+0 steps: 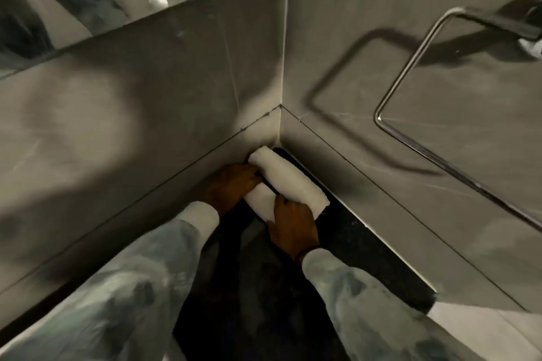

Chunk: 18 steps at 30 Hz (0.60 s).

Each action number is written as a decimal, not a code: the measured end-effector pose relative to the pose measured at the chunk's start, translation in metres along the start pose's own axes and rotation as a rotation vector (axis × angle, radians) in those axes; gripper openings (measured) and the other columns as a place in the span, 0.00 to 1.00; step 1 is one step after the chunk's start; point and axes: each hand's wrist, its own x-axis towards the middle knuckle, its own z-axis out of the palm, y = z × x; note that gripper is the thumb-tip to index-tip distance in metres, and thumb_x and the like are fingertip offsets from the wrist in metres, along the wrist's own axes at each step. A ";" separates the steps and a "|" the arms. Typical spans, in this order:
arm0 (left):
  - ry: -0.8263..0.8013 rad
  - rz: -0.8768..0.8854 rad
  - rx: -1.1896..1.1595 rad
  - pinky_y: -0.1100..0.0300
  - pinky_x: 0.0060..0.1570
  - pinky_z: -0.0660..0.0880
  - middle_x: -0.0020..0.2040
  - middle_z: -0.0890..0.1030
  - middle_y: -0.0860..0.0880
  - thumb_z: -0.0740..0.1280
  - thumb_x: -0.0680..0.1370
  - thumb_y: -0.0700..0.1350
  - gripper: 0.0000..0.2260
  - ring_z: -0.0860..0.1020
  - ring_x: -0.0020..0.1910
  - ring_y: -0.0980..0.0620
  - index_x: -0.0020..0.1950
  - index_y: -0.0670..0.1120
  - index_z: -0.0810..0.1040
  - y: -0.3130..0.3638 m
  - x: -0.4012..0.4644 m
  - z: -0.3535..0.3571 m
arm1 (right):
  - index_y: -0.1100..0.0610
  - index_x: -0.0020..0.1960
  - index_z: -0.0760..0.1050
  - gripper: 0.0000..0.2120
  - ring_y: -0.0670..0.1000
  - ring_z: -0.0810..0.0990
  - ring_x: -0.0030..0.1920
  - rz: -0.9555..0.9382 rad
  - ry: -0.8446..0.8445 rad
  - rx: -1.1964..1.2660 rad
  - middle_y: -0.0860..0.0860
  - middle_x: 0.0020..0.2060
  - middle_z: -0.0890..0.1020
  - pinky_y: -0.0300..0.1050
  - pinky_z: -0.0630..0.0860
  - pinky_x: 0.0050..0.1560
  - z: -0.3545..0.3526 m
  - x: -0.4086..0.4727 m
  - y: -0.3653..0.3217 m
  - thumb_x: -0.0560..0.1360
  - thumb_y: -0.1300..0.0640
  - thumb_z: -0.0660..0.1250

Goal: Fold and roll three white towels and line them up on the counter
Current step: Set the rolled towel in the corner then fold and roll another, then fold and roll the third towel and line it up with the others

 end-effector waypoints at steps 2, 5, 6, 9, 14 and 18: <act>0.058 0.041 -0.023 0.44 0.68 0.65 0.67 0.73 0.40 0.56 0.82 0.48 0.17 0.70 0.67 0.40 0.68 0.43 0.71 -0.009 0.004 0.001 | 0.62 0.67 0.67 0.25 0.59 0.81 0.52 0.025 -0.009 -0.029 0.60 0.54 0.82 0.53 0.76 0.53 0.001 0.007 -0.005 0.75 0.50 0.65; 0.040 -0.082 -0.182 0.43 0.70 0.64 0.71 0.70 0.43 0.51 0.73 0.63 0.31 0.68 0.69 0.43 0.71 0.48 0.68 -0.022 0.008 0.006 | 0.62 0.67 0.66 0.26 0.59 0.81 0.54 0.033 -0.033 -0.041 0.60 0.55 0.81 0.53 0.76 0.54 0.001 0.009 -0.006 0.75 0.49 0.65; 0.061 -0.123 -0.238 0.44 0.71 0.63 0.72 0.68 0.44 0.50 0.70 0.68 0.36 0.67 0.70 0.44 0.72 0.50 0.66 -0.021 0.011 0.007 | 0.62 0.68 0.64 0.28 0.60 0.80 0.55 0.029 -0.049 -0.024 0.60 0.57 0.80 0.54 0.76 0.56 0.001 0.008 -0.004 0.76 0.47 0.65; 0.044 -0.131 -0.239 0.47 0.71 0.63 0.72 0.69 0.43 0.52 0.77 0.61 0.29 0.67 0.70 0.43 0.72 0.46 0.67 -0.011 0.005 -0.001 | 0.60 0.71 0.62 0.29 0.59 0.77 0.59 0.037 -0.072 0.062 0.60 0.60 0.78 0.53 0.72 0.61 -0.005 -0.003 -0.001 0.77 0.44 0.63; 0.173 -0.238 -0.214 0.50 0.69 0.63 0.70 0.71 0.43 0.59 0.80 0.47 0.18 0.70 0.68 0.43 0.69 0.46 0.70 -0.014 -0.032 -0.005 | 0.58 0.70 0.64 0.28 0.60 0.76 0.59 0.043 0.003 0.169 0.59 0.61 0.75 0.54 0.73 0.60 -0.021 -0.039 0.002 0.77 0.43 0.61; 0.235 -0.217 -0.073 0.50 0.70 0.63 0.71 0.69 0.42 0.61 0.79 0.47 0.22 0.68 0.69 0.41 0.72 0.43 0.66 0.010 -0.092 -0.011 | 0.57 0.65 0.70 0.24 0.61 0.78 0.54 0.041 0.111 0.138 0.58 0.56 0.79 0.55 0.77 0.52 -0.038 -0.083 0.011 0.75 0.44 0.60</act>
